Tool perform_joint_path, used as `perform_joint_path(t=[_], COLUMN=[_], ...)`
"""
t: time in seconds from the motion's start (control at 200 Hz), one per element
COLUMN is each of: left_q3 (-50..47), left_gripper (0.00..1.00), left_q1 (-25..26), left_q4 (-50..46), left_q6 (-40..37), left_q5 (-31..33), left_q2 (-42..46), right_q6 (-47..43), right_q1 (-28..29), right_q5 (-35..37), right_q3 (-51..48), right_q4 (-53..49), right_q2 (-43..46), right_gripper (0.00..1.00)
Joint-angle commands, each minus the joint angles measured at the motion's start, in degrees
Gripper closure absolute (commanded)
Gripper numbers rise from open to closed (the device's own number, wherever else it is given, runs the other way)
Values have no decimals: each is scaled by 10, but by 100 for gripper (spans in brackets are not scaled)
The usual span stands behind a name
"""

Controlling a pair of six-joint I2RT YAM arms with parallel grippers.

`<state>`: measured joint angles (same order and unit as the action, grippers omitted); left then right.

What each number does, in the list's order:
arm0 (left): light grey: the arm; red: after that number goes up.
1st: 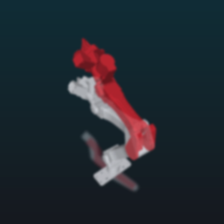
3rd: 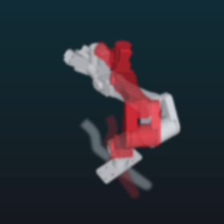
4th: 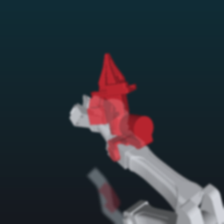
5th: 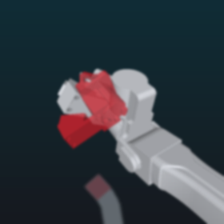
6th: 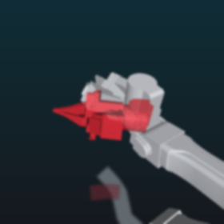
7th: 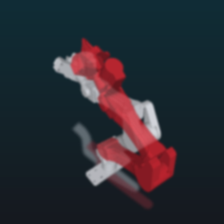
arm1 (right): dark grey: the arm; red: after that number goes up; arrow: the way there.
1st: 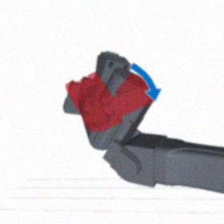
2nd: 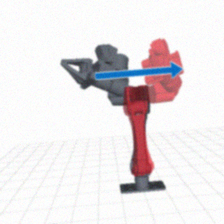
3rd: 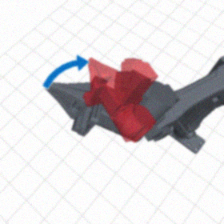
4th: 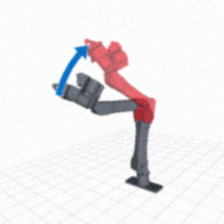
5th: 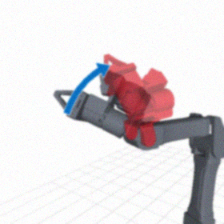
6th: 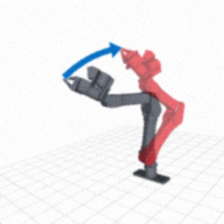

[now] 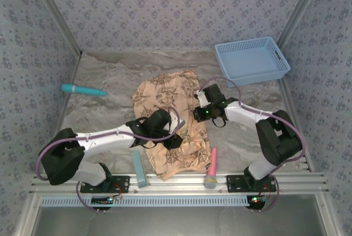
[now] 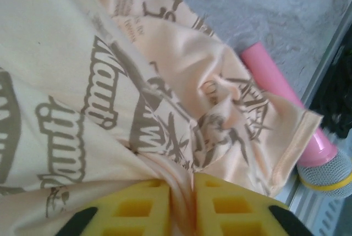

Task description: Fold the inside-out t-shirt

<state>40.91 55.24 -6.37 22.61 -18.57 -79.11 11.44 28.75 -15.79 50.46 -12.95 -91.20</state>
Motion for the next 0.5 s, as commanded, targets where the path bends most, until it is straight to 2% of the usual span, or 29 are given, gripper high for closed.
perform_joint_path(t=[0.0, 0.09, 0.18, 0.225, 0.315, 0.495], left_q3=[-2, 2, 3, -1, -21, -54], left_gripper=[59, 55, 55, 55, 55, 56], left_q1=[-3, -17, -35, -45, -66, -73], left_q4=[-19, -38, -52, -51, -30, 33], left_q6=[9, 30, 47, 59, 78, 113], left_q5=[24, 38, 32, 27, -10, -56], left_q2=[19, 29, 31, 32, 34, 31], right_q6=[9, 4, -11, -14, -8, -11], right_q1=[5, 15, 23, 33, 64, 135], right_q5=[29, 6, -57, -83, -122, -133], right_q3=[-8, -23, -36, -41, -57, -66], right_q4=[-41, -62, -85, -96, -95, -92], right_q2=[37, 97, 159, 175, 183, 165], right_gripper=[75, 67, 56, 53, 50, 46])
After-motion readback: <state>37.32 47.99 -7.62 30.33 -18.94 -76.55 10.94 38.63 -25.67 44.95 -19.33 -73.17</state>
